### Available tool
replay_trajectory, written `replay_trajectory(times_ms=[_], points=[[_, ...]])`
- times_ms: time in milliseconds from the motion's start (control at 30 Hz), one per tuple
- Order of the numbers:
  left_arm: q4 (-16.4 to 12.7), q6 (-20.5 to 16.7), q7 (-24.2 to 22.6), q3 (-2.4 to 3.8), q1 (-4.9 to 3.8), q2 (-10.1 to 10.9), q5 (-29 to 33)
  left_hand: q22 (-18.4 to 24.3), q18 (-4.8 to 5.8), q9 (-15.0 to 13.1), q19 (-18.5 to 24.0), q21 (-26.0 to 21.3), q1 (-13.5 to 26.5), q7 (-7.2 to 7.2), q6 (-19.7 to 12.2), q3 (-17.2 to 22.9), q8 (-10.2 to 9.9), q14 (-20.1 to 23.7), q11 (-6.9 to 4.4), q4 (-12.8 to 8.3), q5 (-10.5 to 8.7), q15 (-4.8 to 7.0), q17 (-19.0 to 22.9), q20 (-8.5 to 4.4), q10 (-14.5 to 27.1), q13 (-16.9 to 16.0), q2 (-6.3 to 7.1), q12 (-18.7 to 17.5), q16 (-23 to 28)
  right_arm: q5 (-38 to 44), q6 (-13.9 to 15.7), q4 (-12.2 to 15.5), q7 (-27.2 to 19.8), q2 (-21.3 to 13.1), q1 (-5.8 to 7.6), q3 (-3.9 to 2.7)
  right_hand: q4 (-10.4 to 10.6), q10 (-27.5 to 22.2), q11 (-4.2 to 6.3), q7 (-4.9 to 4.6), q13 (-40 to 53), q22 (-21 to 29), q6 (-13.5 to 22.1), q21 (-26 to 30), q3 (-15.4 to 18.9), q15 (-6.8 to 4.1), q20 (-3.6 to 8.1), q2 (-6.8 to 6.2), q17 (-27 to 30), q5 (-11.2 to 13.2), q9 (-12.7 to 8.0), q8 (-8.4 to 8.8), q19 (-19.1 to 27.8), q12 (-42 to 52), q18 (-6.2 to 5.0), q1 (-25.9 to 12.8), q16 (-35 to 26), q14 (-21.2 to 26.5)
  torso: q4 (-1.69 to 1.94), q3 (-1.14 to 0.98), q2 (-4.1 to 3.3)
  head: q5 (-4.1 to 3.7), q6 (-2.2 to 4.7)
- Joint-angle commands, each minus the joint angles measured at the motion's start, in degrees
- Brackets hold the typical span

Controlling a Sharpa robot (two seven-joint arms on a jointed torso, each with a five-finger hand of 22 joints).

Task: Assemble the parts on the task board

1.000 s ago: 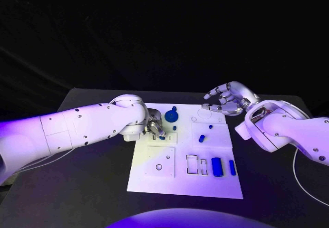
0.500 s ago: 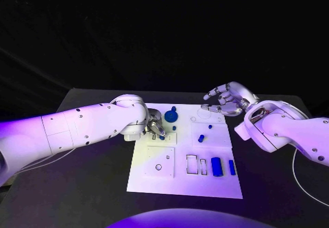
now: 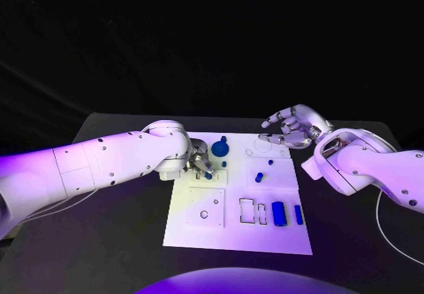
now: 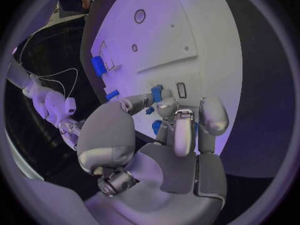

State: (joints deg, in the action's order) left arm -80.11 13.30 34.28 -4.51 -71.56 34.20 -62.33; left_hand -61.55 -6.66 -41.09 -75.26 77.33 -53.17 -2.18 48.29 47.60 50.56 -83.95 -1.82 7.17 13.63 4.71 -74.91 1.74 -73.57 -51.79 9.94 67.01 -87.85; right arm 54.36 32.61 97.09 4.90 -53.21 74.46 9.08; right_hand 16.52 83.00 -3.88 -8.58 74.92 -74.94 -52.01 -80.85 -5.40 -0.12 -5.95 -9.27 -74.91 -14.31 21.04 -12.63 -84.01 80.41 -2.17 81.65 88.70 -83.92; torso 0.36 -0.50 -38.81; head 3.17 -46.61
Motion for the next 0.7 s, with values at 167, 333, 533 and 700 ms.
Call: replay_trajectory(times_ms=[167,333,533,700], points=[[0.1,1.7,0.0,-0.22,0.30,-0.2,0.9,0.0,1.07,0.4,-0.5,-0.3,1.7,0.17,1.0,-7.2,-0.6,-4.9,-0.05,3.4,-0.50,0.23,-10.9,-0.24,0.0,0.0,-0.08,0.2,-0.2,-0.1,-0.5,0.0,-0.8,0.0,-0.07,-0.01,0.1,-0.2,0.18,0.07,6.0,-8.2,-0.1,0.3,-0.3,-0.30,0.32,0.18,-10.0,0.1,0.1,-0.22,-0.7,-0.3,-0.41,-0.7,-0.4,-4.9,-0.01,-0.02,0.09,0.00,-0.08],[0.2,1.8,0.0,-0.23,0.30,-0.2,1.0,0.0,1.08,0.5,-0.5,-0.3,1.5,0.16,1.1,-11.0,-1.0,-4.9,-0.03,5.4,-0.45,0.22,-10.9,-0.24,0.0,-0.1,-0.28,0.3,-0.2,-0.1,-0.4,0.0,-0.9,0.0,-0.08,-0.01,0.1,-0.2,0.18,0.07,5.9,-8.2,-0.1,0.3,-0.2,-0.30,0.32,0.17,-10.0,0.1,0.1,-0.23,-0.7,-0.3,-0.40,-0.8,-0.4,-4.9,-0.03,-0.03,0.06,-0.05,0.02],[0.3,1.8,0.1,-0.24,0.30,-0.2,1.1,0.0,1.09,0.6,-0.6,-0.3,1.2,0.15,1.3,-13.6,-1.2,-4.9,-0.02,6.9,-0.42,0.21,-10.9,-0.24,0.0,-0.1,-0.42,0.3,-0.2,-0.1,-0.4,0.1,-1.0,-0.1,-0.09,-0.01,0.1,-0.2,0.17,0.07,6.0,-8.2,-0.1,0.4,-0.2,-0.30,0.32,0.16,-9.9,0.1,0.1,-0.24,-0.7,-0.3,-0.41,-0.9,-0.4,-4.9,-0.04,-0.03,0.05,-0.10,0.04],[0.3,1.8,0.1,-0.24,0.30,-0.1,1.1,-0.1,1.09,0.6,-0.6,-0.3,1.0,0.16,1.3,-14.4,-1.2,-4.9,-0.02,7.3,-0.39,0.22,-10.9,-0.24,0.0,-0.1,-0.47,0.4,-0.2,-0.1,-0.4,0.1,-1.0,-0.2,-0.09,-0.01,0.1,-0.2,0.17,0.07,6.0,-8.2,-0.1,0.4,-0.2,-0.30,0.32,0.16,-9.9,0.1,0.1,-0.24,-0.7,-0.3,-0.41,-0.9,-0.4,-4.9,-0.03,-0.04,0.04,-0.07,0.04]])
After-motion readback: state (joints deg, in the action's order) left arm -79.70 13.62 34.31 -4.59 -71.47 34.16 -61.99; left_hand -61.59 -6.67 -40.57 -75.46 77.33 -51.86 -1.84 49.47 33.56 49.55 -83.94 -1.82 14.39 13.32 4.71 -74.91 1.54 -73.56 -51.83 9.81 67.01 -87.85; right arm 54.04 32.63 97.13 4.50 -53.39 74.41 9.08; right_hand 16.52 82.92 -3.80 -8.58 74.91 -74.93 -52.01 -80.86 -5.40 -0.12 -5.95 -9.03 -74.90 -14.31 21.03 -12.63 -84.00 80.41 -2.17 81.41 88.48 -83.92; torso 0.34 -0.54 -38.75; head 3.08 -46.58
